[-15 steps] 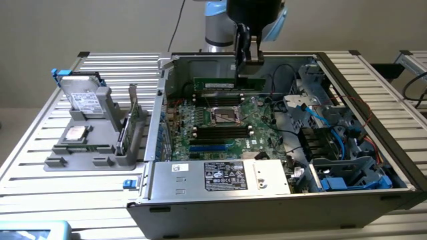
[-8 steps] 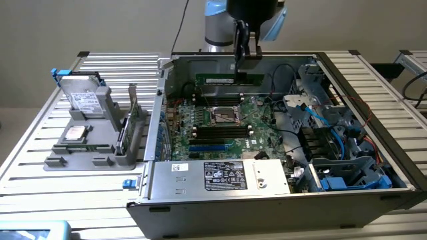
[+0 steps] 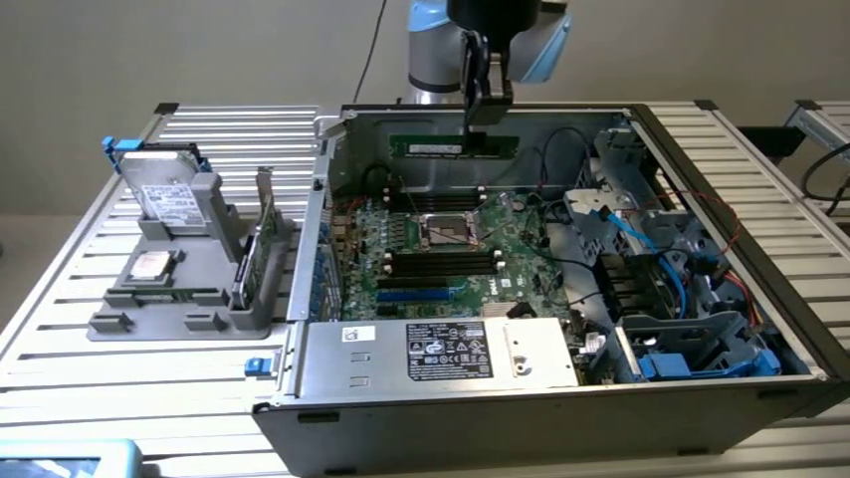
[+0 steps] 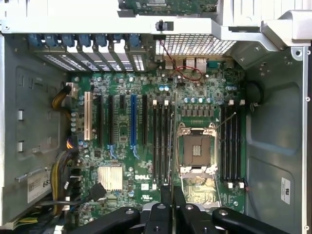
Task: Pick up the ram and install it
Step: 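Pick up the ram and move it above insertion slot, then insert the ram into the slot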
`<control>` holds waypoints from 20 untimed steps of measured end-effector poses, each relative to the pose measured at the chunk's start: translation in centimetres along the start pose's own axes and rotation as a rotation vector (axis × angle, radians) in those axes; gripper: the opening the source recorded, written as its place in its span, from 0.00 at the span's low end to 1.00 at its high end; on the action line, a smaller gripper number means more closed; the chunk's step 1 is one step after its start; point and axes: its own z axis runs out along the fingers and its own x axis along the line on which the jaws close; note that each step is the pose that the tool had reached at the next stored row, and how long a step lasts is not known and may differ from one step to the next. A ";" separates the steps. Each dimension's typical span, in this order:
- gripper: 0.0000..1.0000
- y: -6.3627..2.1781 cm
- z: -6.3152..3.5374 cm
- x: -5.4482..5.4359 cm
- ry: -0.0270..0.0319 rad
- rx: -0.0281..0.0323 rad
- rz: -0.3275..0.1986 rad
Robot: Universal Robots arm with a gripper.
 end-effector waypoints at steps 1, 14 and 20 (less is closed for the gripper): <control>0.13 0.00 0.12 -0.2 0.0001 0.0000 0.000; 0.13 0.00 1.77 -1.3 0.0084 0.0006 0.000; 0.13 0.00 2.60 -1.3 0.0171 0.0008 0.000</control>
